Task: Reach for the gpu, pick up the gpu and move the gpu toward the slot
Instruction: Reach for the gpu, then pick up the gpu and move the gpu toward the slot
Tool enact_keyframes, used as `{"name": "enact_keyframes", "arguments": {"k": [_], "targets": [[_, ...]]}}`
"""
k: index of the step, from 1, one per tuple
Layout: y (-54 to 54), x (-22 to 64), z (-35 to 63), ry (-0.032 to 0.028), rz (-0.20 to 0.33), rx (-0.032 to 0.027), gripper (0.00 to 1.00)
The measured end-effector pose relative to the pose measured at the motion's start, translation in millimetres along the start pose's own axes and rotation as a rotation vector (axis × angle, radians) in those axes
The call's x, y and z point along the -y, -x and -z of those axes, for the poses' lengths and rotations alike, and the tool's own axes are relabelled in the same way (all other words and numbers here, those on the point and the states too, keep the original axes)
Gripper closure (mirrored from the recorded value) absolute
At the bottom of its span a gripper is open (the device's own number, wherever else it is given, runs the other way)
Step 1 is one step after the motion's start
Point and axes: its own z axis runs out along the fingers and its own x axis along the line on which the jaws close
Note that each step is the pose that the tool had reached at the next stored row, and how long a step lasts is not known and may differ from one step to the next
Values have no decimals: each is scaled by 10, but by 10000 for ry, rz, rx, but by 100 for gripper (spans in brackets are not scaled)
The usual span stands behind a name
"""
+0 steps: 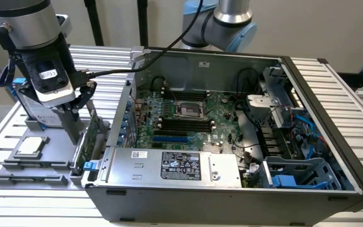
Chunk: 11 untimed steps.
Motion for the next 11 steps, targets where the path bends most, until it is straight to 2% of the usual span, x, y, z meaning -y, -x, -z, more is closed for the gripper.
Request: {"name": "enact_keyframes", "arguments": {"k": [11], "targets": [[0,0,0,0,0,-1,88]]}}
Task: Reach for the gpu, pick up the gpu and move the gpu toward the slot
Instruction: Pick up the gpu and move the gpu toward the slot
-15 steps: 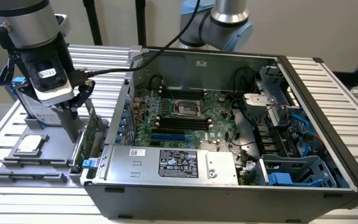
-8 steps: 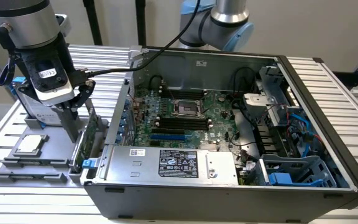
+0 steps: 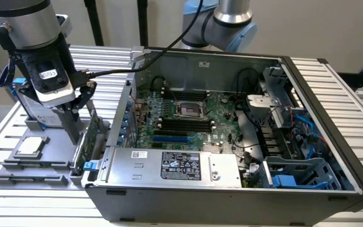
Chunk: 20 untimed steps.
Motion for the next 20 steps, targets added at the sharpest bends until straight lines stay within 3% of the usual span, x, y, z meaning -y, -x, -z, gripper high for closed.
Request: {"name": "enact_keyframes", "arguments": {"k": [2,4,6,7,20], "targets": [[0,0,0,0,0,0,82],[0,0,0,0,0,0,64],[0,0,0,0,0,0,64],[0,0,0,0,0,0,58],[-33,7,-202,0,1,1,58]]}}
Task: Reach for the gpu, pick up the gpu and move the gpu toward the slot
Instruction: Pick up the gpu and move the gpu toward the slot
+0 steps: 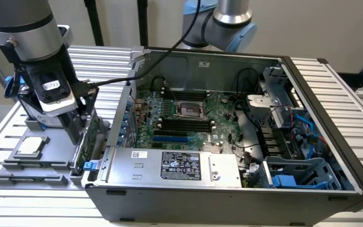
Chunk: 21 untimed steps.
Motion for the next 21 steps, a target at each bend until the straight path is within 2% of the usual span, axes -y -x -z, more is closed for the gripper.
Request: {"name": "enact_keyframes", "arguments": {"k": [21], "targets": [[-9,17,-381,-1,17,-2,58]]}}
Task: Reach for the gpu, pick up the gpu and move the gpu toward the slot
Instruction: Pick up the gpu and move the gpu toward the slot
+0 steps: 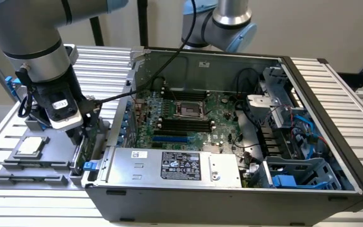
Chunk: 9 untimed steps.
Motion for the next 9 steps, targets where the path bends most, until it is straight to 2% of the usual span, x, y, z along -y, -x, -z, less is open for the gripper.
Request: {"name": "enact_keyframes", "arguments": {"k": [9], "targets": [[4,5,-164,1,-1,0,58]]}}
